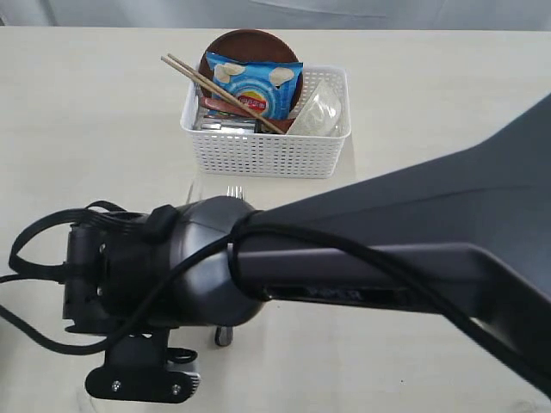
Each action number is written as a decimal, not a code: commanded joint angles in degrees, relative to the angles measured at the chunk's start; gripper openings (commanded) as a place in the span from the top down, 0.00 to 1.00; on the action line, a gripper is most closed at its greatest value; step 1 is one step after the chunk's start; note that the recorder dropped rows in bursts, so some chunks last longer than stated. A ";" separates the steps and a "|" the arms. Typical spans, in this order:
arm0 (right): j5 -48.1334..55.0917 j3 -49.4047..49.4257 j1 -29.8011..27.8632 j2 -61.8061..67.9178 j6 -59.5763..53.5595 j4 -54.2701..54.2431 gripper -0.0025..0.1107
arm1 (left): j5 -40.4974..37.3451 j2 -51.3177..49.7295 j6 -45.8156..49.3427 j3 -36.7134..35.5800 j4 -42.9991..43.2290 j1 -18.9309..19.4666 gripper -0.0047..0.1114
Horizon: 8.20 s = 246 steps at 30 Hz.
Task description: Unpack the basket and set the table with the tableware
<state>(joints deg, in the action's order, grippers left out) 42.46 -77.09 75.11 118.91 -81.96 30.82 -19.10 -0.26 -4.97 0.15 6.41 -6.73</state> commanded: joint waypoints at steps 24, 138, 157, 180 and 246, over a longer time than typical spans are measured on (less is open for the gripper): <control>-0.20 2.72 -0.20 -0.50 5.94 2.66 0.94 | 0.41 0.26 0.09 -0.15 -0.62 0.21 0.96; 20.72 -20.39 -10.49 8.48 123.15 -26.29 0.57 | 0.41 0.26 0.09 -0.15 -0.06 0.21 0.96; 20.28 -18.78 -11.73 12.58 123.07 -26.35 0.76 | 0.41 0.26 0.09 -0.15 -0.06 0.21 0.96; 22.38 -15.53 -13.06 7.51 143.54 -23.58 0.98 | 0.41 0.26 0.09 -0.15 -0.06 0.21 0.96; 24.76 -27.32 -18.72 -0.81 130.34 -22.17 0.51 | 0.41 0.26 0.09 -0.15 -0.62 0.21 0.96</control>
<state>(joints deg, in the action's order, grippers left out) 63.22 -101.51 59.06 119.63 48.37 5.74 -19.10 -0.26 -4.97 0.15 6.41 -6.73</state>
